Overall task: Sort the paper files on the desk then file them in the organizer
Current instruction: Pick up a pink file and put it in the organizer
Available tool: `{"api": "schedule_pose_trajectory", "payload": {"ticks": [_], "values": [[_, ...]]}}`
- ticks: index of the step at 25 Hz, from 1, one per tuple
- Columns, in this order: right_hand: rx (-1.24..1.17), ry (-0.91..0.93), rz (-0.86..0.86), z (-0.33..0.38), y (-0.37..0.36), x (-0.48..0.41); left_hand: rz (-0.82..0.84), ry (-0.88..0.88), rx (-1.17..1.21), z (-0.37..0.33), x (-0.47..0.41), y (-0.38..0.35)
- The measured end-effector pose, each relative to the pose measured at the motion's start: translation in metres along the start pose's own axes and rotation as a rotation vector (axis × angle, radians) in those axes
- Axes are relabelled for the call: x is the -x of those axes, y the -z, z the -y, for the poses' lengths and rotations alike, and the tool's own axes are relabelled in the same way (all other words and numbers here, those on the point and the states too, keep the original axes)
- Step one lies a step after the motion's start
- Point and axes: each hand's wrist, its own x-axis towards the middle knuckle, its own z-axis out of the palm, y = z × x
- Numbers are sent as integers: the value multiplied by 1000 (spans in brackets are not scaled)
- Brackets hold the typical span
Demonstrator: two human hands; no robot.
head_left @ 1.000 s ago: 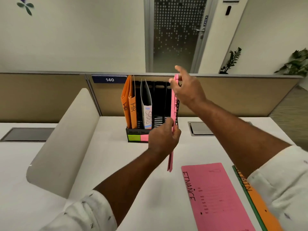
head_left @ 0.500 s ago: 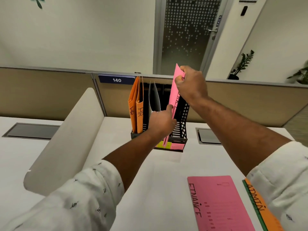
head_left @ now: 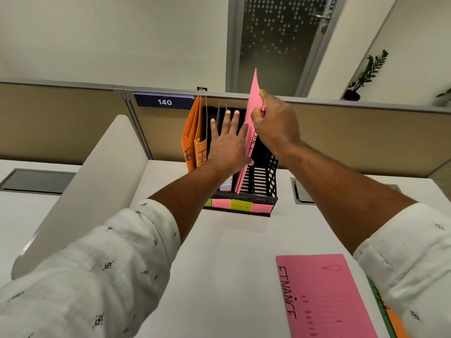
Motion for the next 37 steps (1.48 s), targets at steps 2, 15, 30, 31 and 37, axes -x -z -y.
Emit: {"api": "schedule_pose_trajectory", "payload": {"ticks": [2,15,30,31,37], "values": [[-3,31,49,-2,-8,6,-24,20,-7,0,0,-9],[86,140,294,-2,-4,22,-55,109,-26,9,8,-15],[102,36,461,-18,-1,27,-30,-53,-71,-8,0,10],[86,27,525,-24,-5,31,-28,-39,-63,-7,0,10],[-16,44,552,-55,-21,64,-8,-16,-55,4,14,-5]]}}
